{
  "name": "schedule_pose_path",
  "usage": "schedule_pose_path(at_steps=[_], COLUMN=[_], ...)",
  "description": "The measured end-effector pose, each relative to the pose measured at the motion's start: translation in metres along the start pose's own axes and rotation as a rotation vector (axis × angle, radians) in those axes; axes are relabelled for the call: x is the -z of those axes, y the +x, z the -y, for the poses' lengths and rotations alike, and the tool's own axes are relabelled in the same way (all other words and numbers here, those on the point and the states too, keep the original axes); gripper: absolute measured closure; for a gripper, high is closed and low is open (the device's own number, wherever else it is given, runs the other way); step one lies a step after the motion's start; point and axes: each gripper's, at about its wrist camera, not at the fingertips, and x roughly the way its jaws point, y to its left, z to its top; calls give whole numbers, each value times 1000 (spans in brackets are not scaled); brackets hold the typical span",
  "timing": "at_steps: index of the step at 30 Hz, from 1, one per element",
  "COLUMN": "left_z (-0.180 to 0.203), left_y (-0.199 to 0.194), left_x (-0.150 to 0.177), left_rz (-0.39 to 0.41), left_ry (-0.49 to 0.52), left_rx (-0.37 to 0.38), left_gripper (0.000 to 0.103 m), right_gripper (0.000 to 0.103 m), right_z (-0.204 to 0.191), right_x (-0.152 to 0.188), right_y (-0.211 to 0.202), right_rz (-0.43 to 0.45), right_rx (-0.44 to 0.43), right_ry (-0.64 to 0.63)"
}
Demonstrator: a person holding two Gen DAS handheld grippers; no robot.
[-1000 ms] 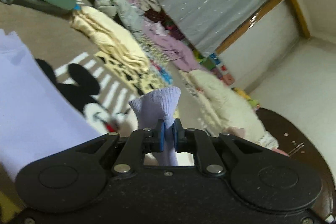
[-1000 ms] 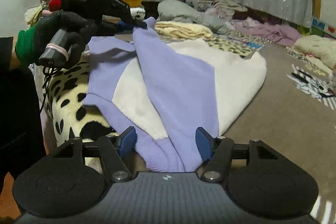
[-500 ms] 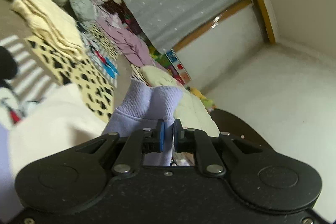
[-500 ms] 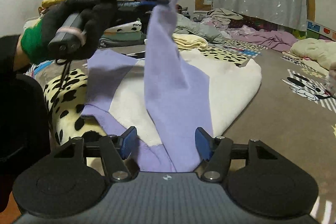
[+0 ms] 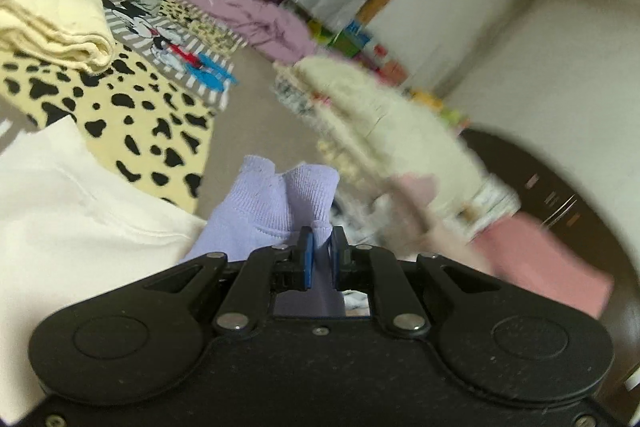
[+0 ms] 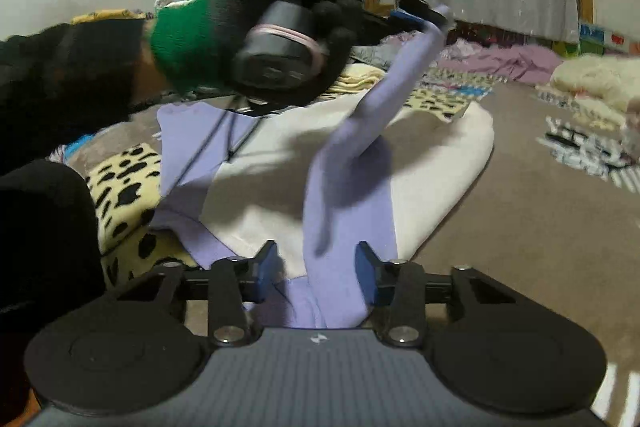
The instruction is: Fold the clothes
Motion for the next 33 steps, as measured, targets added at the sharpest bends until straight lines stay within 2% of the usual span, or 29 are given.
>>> schedule_pose_path(at_steps=[5,7,13,15,17,20,23,27,30,31,33], left_z=[-3,-4,-2,0,-1,-7,-8,7,17,20,25], left_y=[34,42,63,74,77,61,46,46,62,69,92], left_x=[5,8,15,20,21,15,12,15,17,19,27], left_rz=[-74,-95,-156,-226,-265,-233,-207,-209,-223,-236,-309], left_ry=[91,111,169,209,223,196,219,384,421,435,497], left_rx=[-80,-102,-143,-156,-133,-107,-108,-162,-161,-170,-231], left_gripper=[96,96,96,96,88,86,86,86,86,86,86], right_gripper=[86,87,87,87,87,87,87,86,84,84,84], right_z=[24,32,41,41,41,41,43,44,45,45,43], right_x=[2,3,6,6,6,6,5,3,0,-1,-4], right_y=[-2,-3,-2,-2,-1,-1,-5,-14,-23,-25,-27], right_rz=[1,3,-1,-4,-11,-20,-28,-28,-20,-18,-5], right_rx=[-54,-67,-100,-105,-109,-113,-112,-90,-60,-47,-13], right_ry=[165,227,300,311,317,322,324,300,284,274,240])
